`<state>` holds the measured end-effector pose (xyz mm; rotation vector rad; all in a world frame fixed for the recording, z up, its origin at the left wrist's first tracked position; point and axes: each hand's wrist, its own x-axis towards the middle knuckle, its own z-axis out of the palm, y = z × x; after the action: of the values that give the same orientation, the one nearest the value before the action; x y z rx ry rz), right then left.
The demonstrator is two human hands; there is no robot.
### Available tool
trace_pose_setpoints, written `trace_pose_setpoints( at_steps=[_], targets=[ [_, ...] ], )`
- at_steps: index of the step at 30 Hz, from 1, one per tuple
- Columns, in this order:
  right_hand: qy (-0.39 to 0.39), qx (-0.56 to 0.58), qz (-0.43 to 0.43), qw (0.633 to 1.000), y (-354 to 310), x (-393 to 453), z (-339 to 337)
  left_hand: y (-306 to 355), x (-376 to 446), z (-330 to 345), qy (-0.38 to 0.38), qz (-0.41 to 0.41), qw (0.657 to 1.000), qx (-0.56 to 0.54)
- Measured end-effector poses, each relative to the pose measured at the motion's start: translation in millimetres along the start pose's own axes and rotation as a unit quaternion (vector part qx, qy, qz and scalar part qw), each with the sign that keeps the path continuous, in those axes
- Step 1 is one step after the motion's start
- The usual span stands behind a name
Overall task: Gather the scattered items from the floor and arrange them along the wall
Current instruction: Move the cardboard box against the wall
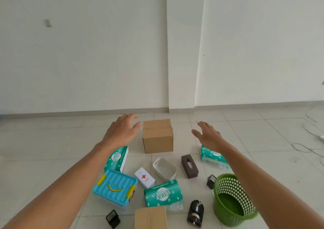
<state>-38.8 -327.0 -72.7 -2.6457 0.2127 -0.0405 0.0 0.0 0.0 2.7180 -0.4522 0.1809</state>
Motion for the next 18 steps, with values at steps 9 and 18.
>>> trace_pose_setpoints(
  at_steps=[9, 18],
  targets=[
    [-0.042, 0.018, 0.003, 0.999, -48, 143, 40, -70, 111, 10, -0.027, -0.049, 0.998, -0.003],
    [-0.055, 0.038, 0.063, 0.996, -118, 213, 108, -204, 179, 18, -0.073, -0.056, 0.996, -0.017]
  ],
)
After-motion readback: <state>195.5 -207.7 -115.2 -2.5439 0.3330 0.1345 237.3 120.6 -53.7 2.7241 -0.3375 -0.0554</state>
